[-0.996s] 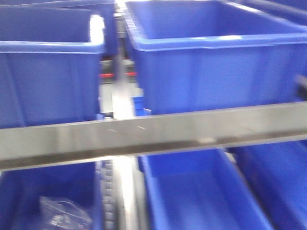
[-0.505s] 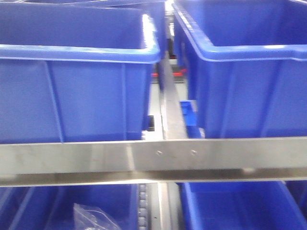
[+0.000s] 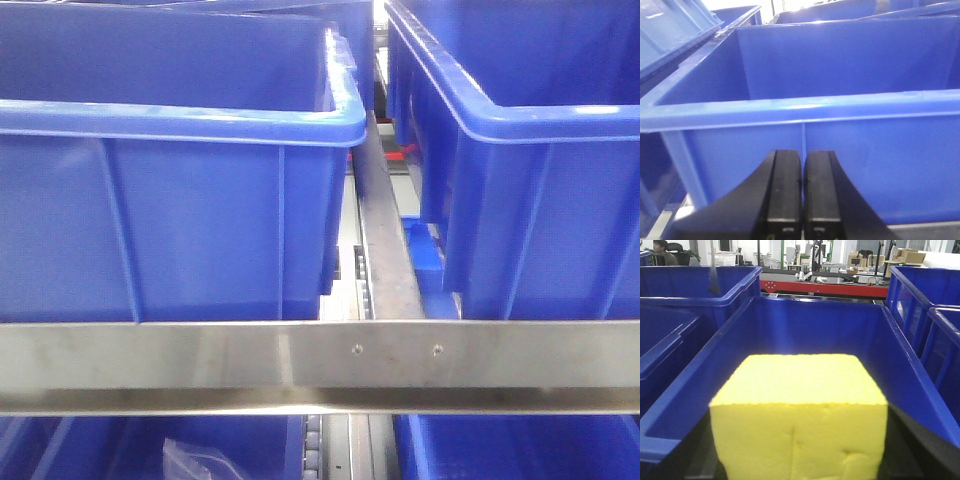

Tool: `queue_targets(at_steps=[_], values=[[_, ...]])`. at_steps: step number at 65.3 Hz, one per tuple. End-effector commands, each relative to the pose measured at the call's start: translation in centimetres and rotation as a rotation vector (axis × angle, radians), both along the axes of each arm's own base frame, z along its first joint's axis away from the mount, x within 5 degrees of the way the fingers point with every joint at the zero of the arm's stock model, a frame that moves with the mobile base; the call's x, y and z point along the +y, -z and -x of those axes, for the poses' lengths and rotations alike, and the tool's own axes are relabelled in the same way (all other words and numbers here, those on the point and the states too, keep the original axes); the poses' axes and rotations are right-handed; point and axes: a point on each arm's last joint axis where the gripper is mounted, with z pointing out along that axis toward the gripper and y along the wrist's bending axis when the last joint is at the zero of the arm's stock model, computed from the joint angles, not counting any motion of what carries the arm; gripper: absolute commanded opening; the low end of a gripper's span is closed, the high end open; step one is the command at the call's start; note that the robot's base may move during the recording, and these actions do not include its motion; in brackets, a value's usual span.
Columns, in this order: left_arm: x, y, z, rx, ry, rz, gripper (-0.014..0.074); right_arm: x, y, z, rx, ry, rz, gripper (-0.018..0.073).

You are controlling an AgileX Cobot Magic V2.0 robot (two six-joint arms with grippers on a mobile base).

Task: Place yellow foam block on left shelf second layer
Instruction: 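Drive up to the shelf rack, stopping before the blue bins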

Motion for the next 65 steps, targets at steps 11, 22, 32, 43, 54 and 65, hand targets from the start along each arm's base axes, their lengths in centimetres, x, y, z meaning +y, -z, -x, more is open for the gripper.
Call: queue_targets(at_steps=[11,22,32,43,54,65], values=[[-0.1,0.0,0.1,-0.074,0.017,0.011,0.0136,-0.1,-1.7,0.1,-0.111,0.015,-0.006,0.0463],[-0.1,0.0,0.1,-0.074,0.017,0.011,0.0136,-0.1,-1.9,0.1,-0.138,0.017,-0.009,0.0463],[-0.1,0.0,0.1,-0.074,0.017,0.011,0.0136,-0.1,-1.9,0.1,-0.137,0.017,-0.009,0.0463],[-0.1,0.0,0.1,-0.074,0.017,0.011,0.0136,-0.1,-1.9,-0.1,-0.129,0.017,-0.01,0.0463],[-0.1,0.0,0.1,-0.074,0.017,0.011,0.0136,0.0,-2.2,-2.0,-0.049,0.017,-0.006,0.0463],[-0.1,0.0,0.1,-0.074,0.017,0.011,0.0136,0.2,-3.0,-5.2,0.033,0.019,-0.001,0.0463]])
